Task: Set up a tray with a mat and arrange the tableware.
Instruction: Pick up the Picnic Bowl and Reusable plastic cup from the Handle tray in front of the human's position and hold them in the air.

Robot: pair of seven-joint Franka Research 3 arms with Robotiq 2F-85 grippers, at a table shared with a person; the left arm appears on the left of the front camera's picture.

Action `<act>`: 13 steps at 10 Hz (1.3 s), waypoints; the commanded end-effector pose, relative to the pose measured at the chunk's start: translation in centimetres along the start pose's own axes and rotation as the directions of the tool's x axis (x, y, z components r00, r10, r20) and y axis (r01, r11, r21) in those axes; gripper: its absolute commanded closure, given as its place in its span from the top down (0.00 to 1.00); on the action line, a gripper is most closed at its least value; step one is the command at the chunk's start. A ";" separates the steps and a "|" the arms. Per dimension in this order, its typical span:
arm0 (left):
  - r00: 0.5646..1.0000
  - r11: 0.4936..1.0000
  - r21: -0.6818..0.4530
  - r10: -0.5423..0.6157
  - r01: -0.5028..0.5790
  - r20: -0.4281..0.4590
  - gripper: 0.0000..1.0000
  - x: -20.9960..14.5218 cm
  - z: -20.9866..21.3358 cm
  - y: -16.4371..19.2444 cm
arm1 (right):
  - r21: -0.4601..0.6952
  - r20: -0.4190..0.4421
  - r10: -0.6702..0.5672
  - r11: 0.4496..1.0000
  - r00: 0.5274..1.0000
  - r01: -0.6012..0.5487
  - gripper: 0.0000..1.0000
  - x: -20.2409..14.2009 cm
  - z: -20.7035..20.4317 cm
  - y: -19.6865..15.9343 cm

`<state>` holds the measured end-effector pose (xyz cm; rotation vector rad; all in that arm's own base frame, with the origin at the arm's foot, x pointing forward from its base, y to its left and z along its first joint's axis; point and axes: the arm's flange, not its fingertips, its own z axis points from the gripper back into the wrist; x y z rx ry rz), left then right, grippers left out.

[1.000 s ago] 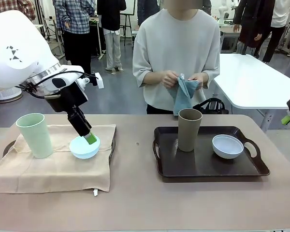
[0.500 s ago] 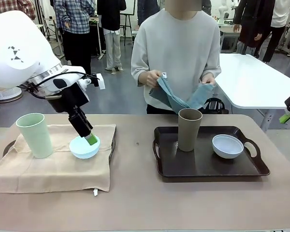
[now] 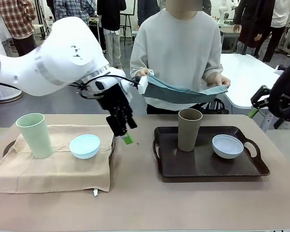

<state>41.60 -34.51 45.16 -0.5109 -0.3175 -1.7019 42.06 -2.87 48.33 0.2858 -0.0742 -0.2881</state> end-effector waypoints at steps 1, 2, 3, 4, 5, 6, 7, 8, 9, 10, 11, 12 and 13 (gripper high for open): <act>0.986 0.992 0.000 -0.124 0.124 0.108 1.00 0.3 -2.8 1.9 | -0.031 0.004 0.032 0.999 0.999 -0.032 0.90 1.2 -1.6 0.8; 0.977 0.987 0.048 -0.161 0.155 0.142 1.00 1.0 -4.1 2.7 | -0.043 0.000 0.056 0.997 0.998 -0.056 0.90 1.9 -2.9 1.6; 0.968 0.984 0.080 -0.173 0.161 0.181 1.00 1.8 -5.2 3.6 | -0.079 0.015 0.069 0.995 0.997 -0.068 0.90 2.6 -4.0 2.1; 0.965 0.986 0.079 -0.158 0.144 0.211 1.00 2.6 -5.9 4.1 | -0.093 0.012 0.063 0.994 0.998 -0.061 0.90 2.9 -4.6 2.6; 0.966 0.988 0.089 -0.143 0.127 0.213 1.00 2.9 -5.9 3.8 | -0.091 0.016 0.049 0.995 0.999 -0.048 0.90 2.6 -4.5 2.5; 0.977 0.988 0.063 -0.149 0.141 0.153 1.00 2.4 -5.5 3.4 | -0.105 0.046 0.010 0.994 0.999 -0.005 0.90 1.1 -3.6 2.2; 0.977 0.988 0.063 -0.149 0.141 0.153 1.00 2.4 -5.5 3.4 | -0.061 -0.005 0.071 0.996 0.997 -0.071 0.90 2.3 -4.8 2.2; 0.977 0.988 0.063 -0.149 0.141 0.153 1.00 2.4 -5.5 3.4 | -0.061 -0.005 0.071 0.996 0.997 -0.071 0.90 2.3 -4.8 2.2; 0.977 0.988 0.063 -0.149 0.141 0.153 1.00 2.4 -5.5 3.4 | -0.061 -0.005 0.071 0.996 0.997 -0.071 0.90 2.3 -4.8 2.2; 0.975 0.988 0.071 -0.145 0.135 0.169 1.00 2.7 -5.9 4.0 | -0.069 0.006 0.060 0.996 0.998 -0.059 0.90 2.2 -4.4 2.1; 0.972 0.999 0.034 -0.020 0.013 0.233 1.00 3.6 -5.5 5.9 | -0.128 0.001 0.034 0.991 0.999 -0.033 0.90 3.3 -5.5 2.5; 0.966 0.996 0.051 0.057 -0.072 0.253 1.00 4.1 -5.9 7.6 | -0.124 0.028 0.029 0.992 0.999 -0.025 0.90 4.0 -6.0 2.4; 0.958 0.991 0.078 0.087 -0.112 0.272 1.00 4.5 -5.9 9.0 | -0.135 0.076 0.002 0.991 0.997 0.009 0.90 4.7 -6.7 2.2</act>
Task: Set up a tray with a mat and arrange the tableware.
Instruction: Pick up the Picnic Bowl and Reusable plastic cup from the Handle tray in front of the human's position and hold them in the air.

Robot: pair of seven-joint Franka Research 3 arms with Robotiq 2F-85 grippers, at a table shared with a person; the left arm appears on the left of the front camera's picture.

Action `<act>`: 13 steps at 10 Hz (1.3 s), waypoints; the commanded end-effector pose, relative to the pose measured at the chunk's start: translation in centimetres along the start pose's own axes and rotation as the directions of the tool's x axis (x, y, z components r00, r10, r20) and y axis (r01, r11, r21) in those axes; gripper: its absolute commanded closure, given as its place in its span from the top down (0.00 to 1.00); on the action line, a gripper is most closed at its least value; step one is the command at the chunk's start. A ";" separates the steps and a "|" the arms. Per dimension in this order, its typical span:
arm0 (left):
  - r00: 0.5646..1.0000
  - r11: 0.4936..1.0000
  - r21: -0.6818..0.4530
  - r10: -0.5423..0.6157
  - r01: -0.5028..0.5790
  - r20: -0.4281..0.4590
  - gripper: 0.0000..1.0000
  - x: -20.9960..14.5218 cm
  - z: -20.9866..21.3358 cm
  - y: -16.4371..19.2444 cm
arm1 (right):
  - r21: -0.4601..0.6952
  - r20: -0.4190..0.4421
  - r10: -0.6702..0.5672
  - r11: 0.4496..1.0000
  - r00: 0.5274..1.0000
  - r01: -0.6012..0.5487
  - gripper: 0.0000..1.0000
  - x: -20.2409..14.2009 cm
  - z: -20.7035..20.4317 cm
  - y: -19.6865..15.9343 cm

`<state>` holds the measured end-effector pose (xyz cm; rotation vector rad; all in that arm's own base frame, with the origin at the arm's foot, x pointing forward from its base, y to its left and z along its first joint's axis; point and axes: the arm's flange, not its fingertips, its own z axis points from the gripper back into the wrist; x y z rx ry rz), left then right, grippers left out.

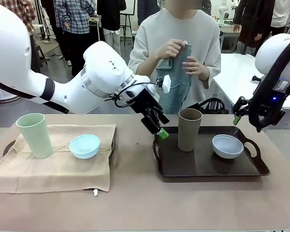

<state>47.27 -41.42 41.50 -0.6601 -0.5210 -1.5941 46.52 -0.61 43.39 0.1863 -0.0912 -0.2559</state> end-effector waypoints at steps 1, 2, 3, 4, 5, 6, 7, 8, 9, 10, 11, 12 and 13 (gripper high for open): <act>0.994 0.996 0.043 0.080 -0.083 0.070 1.00 0.9 -1.4 2.8 | -0.047 0.057 -0.050 0.998 0.997 0.052 0.90 1.6 -1.7 -0.2; 0.993 0.999 -0.014 0.050 -0.049 0.109 1.00 0.5 -2.2 3.9 | -0.043 0.051 -0.039 0.998 0.998 0.042 0.90 1.7 -2.2 -0.4; 0.991 0.999 -0.024 0.029 -0.026 0.129 1.00 -0.3 -3.1 4.3 | -0.044 0.042 -0.018 0.999 0.999 0.020 0.90 1.3 -2.7 -0.6; 0.987 1.000 -0.021 -0.005 0.008 0.161 1.00 -0.9 -3.4 4.9 | -0.037 0.024 0.007 0.999 1.000 -0.006 0.90 0.8 -3.3 -0.5; 0.984 0.999 -0.018 -0.024 0.028 0.177 1.00 -1.6 -3.9 5.2 | -0.051 0.005 0.018 0.999 1.000 -0.018 0.90 0.3 -3.9 -1.0; 0.983 0.999 -0.017 -0.029 0.033 0.184 1.00 -2.2 -4.1 6.0 | -0.067 -0.012 0.028 0.997 1.000 -0.029 0.90 -0.2 -4.4 -1.3; 0.980 0.999 -0.011 -0.030 0.033 0.194 1.00 -2.6 -4.5 6.3 | -0.076 -0.042 0.057 0.995 0.998 -0.060 0.90 -0.6 -4.9 -1.6; 0.979 0.999 -0.008 -0.039 0.041 0.199 1.00 -2.6 -4.8 6.7 | -0.096 -0.050 0.069 0.993 0.996 -0.074 0.90 -0.8 -5.6 -1.5; 0.976 0.999 0.009 -0.053 0.053 0.211 1.00 -2.6 -5.4 7.0 | -0.111 -0.063 0.106 0.987 0.992 -0.112 0.90 -0.8 -6.2 -1.4; 0.975 0.998 0.008 -0.056 0.055 0.217 1.00 -2.4 -5.9 7.7 | -0.122 -0.067 0.144 0.981 0.987 -0.151 0.90 -0.5 -7.0 -0.9; 0.976 0.999 0.022 -0.036 0.032 0.216 1.00 -2.1 -6.3 7.8 | -0.112 -0.045 0.179 0.977 0.983 -0.183 0.90 -0.4 -7.4 -0.3; 0.986 0.999 -0.014 -0.031 0.033 0.163 1.00 -2.7 -5.3 7.2 | -0.100 -0.063 0.089 0.990 0.994 -0.095 0.90 -0.9 -6.2 -1.4; 0.986 0.999 -0.014 -0.031 0.033 0.163 1.00 -2.7 -5.3 7.2 | -0.100 -0.063 0.089 0.990 0.994 -0.095 0.90 -0.9 -6.2 -1.4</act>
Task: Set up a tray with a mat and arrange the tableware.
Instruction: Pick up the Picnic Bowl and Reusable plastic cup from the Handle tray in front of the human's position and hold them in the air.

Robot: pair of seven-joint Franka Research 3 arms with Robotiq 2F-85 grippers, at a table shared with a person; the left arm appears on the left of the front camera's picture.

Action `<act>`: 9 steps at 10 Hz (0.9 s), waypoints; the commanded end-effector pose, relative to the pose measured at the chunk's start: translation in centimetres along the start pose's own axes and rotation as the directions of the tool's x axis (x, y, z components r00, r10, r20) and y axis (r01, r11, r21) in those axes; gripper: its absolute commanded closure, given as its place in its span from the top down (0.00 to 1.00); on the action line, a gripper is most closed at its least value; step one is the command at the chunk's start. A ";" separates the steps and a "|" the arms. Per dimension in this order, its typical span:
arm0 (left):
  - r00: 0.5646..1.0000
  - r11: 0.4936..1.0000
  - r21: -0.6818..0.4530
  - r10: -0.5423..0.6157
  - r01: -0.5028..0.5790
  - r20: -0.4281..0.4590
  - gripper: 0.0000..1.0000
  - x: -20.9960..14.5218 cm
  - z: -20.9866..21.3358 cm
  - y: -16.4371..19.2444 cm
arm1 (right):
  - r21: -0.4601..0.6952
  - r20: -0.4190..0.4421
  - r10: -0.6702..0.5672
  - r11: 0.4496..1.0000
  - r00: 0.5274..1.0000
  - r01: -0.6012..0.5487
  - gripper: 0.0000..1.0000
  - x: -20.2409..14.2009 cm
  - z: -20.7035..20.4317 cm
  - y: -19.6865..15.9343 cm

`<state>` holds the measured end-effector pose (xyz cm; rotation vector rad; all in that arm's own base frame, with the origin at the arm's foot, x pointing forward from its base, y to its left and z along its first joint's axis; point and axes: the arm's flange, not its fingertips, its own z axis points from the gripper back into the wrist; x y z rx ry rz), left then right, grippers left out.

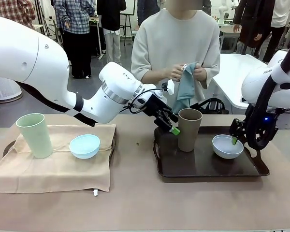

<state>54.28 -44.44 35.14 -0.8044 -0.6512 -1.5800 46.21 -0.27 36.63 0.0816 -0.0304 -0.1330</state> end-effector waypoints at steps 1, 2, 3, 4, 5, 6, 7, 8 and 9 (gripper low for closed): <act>1.000 1.000 -0.005 0.001 -0.001 -0.007 1.00 0.0 0.6 -0.4 | 0.005 -0.001 -0.030 1.000 1.000 0.030 0.90 -0.1 0.4 -0.3; 1.000 1.000 0.000 0.000 0.000 0.000 1.00 0.0 0.0 0.0 | 0.000 0.000 0.000 1.000 1.000 0.000 0.90 0.0 0.0 0.0; 0.999 0.999 -0.013 -0.034 0.035 0.017 1.00 -0.3 -0.5 0.4 | -0.028 0.000 0.049 0.998 0.999 -0.049 0.90 0.2 -0.8 1.1; 0.999 0.999 -0.027 -0.041 0.042 0.027 1.00 -0.6 -0.9 0.6 | -0.060 0.008 0.055 0.997 0.998 -0.055 0.90 0.2 -1.3 1.9; 0.999 0.998 -0.025 -0.050 0.051 0.021 1.00 -0.7 -1.0 0.8 | -0.069 0.020 0.053 0.996 0.998 -0.052 0.90 0.1 -1.2 2.4; 0.998 0.998 -0.020 -0.064 0.064 0.022 1.00 -0.8 -1.1 1.0 | -0.082 0.030 0.058 0.995 0.998 -0.055 0.90 0.0 -1.1 2.6; 0.997 0.997 -0.017 -0.073 0.074 0.020 1.00 -0.9 -1.1 1.2 | -0.087 0.042 0.054 0.995 0.998 -0.050 0.90 0.0 -1.0 2.8; 0.996 0.996 0.002 -0.088 0.088 0.020 1.00 -1.1 -1.6 1.6 | -0.083 0.038 0.054 0.995 0.998 -0.051 0.90 0.3 -1.3 2.7; 0.995 0.996 0.008 -0.094 0.094 0.027 1.00 -1.3 -2.2 2.1 | -0.076 0.029 0.052 0.996 0.998 -0.049 0.90 0.6 -1.7 2.7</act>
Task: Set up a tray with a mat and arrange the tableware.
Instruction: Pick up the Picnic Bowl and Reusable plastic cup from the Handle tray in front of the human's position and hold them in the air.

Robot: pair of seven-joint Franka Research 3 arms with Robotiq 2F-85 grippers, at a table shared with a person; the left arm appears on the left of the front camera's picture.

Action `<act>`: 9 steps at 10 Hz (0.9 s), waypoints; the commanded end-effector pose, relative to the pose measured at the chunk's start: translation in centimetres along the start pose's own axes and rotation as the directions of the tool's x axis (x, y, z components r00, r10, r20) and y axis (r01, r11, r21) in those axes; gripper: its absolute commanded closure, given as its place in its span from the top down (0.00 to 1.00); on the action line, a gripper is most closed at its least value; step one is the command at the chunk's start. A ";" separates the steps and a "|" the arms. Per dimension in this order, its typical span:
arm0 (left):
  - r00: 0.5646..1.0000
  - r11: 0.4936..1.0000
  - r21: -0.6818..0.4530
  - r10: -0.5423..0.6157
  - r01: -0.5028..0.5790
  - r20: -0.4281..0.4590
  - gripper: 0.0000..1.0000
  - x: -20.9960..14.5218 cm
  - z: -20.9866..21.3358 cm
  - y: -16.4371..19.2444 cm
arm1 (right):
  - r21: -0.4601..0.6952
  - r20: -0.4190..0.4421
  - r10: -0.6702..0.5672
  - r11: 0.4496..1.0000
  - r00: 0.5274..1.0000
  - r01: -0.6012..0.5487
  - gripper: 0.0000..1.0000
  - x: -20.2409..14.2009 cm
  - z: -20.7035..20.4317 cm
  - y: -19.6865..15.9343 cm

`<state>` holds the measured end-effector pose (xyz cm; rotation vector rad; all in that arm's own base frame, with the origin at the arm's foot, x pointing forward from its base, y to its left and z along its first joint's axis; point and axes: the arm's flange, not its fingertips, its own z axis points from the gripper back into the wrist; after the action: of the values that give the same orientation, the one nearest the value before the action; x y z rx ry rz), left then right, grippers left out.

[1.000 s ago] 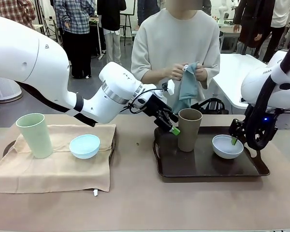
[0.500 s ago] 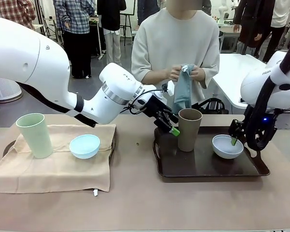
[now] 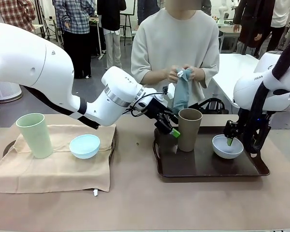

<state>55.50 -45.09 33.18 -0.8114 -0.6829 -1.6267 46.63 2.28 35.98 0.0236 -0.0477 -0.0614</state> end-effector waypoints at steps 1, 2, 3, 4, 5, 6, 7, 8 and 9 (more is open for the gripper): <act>0.999 0.999 0.011 -0.039 0.039 0.016 1.00 -0.4 -1.5 0.9 | -0.016 0.004 -0.013 1.000 1.000 0.013 0.90 0.4 -1.2 0.1; 0.999 1.000 0.005 -0.031 0.031 0.020 1.00 -0.6 -2.3 1.4 | -0.011 -0.002 -0.011 1.000 1.000 0.011 0.90 0.5 -1.5 0.1; 0.999 1.000 0.003 -0.024 0.023 0.029 1.00 -0.7 -3.0 1.5 | -0.005 -0.011 -0.009 1.000 1.000 0.009 0.90 0.6 -1.8 -0.2; 1.000 1.000 -0.022 -0.003 0.003 0.031 1.00 -0.8 -3.7 1.5 | 0.002 -0.019 -0.009 1.000 1.000 0.009 0.90 0.8 -2.1 -0.4; 1.000 0.999 -0.037 0.004 -0.003 0.020 1.00 -0.8 -4.3 1.0 | 0.008 -0.025 -0.006 1.000 1.000 0.006 0.90 0.9 -2.2 -0.6; 1.000 0.999 -0.045 -0.001 0.002 0.018 1.00 -0.9 -4.8 0.8 | 0.015 -0.031 -0.004 1.000 1.000 0.005 0.90 1.1 -2.4 -0.7; 1.000 0.999 -0.050 -0.006 0.007 0.019 1.00 -1.0 -5.5 0.7 | 0.025 -0.040 -0.001 1.000 0.999 0.002 0.90 1.3 -2.7 -0.8; 0.999 0.998 -0.057 -0.010 0.012 0.038 1.00 -1.3 -6.1 0.7 | 0.030 -0.046 0.002 1.000 0.999 -0.001 0.90 1.6 -2.8 -0.7; 0.999 0.999 -0.047 -0.014 0.016 0.049 1.00 -1.4 -6.5 0.7 | 0.036 -0.052 0.009 0.999 0.999 -0.008 0.90 1.7 -3.0 -0.8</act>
<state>54.88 -49.06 28.23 -0.8869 -0.6563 -1.6374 47.67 1.73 33.30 0.0292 -0.0004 -0.0703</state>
